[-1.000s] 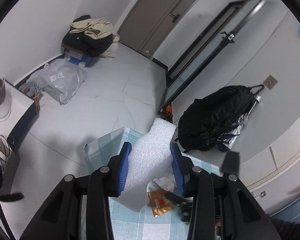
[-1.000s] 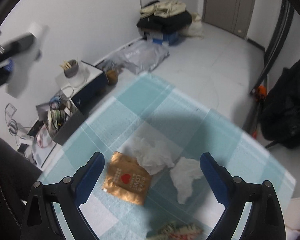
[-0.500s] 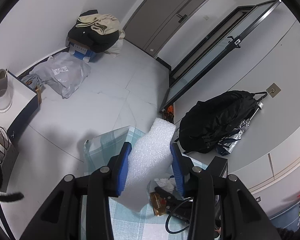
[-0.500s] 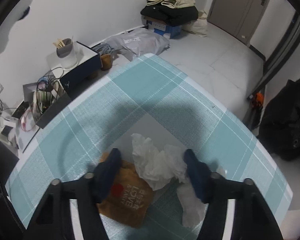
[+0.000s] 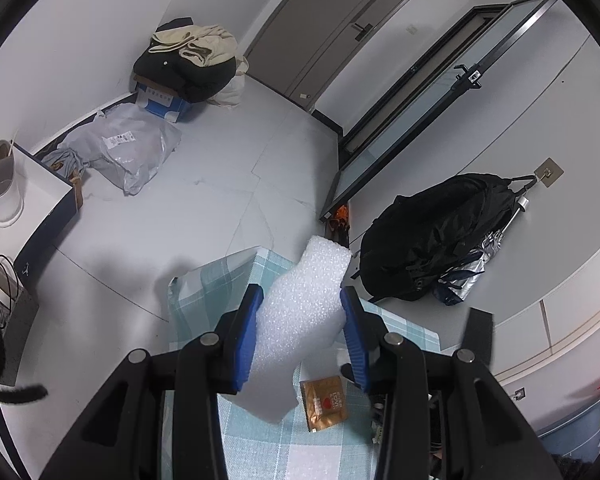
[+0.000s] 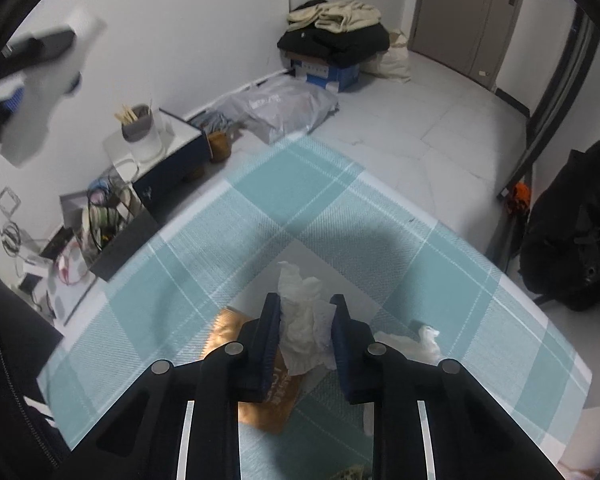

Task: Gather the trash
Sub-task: 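Hold the foam with the left gripper while the right grasps the white tissue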

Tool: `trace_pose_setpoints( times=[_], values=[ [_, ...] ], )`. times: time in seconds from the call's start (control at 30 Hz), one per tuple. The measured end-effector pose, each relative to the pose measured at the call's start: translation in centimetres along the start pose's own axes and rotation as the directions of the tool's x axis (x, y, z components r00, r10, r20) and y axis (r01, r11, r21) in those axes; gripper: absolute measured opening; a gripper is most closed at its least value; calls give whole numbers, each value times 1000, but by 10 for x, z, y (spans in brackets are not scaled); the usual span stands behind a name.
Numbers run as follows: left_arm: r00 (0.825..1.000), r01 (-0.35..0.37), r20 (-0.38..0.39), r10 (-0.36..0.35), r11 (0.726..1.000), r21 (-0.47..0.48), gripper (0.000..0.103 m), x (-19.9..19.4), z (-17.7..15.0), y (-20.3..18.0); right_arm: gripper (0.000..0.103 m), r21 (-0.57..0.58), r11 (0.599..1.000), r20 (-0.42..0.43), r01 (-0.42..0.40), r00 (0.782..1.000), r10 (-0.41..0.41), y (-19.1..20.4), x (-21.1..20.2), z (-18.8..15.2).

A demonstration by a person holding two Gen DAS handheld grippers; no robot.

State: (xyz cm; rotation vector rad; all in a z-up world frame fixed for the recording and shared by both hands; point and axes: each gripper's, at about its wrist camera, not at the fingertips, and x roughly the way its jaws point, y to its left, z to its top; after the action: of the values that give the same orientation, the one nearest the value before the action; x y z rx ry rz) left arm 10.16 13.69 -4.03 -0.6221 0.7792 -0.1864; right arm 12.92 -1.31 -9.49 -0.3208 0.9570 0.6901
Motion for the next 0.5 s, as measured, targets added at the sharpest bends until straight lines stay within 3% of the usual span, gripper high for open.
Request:
trace_pose_setpoints(
  times=[0.37, 0.5],
  values=[
    [998, -31, -55, 36, 996, 81, 34, 11, -17, -18, 19, 126, 991, 116, -52, 993, 37, -6, -64, -30],
    [997, -43, -49, 52, 984, 171, 34, 10, -23, -39, 19, 145, 988, 175, -48, 984, 22, -6, -92, -49]
  ],
)
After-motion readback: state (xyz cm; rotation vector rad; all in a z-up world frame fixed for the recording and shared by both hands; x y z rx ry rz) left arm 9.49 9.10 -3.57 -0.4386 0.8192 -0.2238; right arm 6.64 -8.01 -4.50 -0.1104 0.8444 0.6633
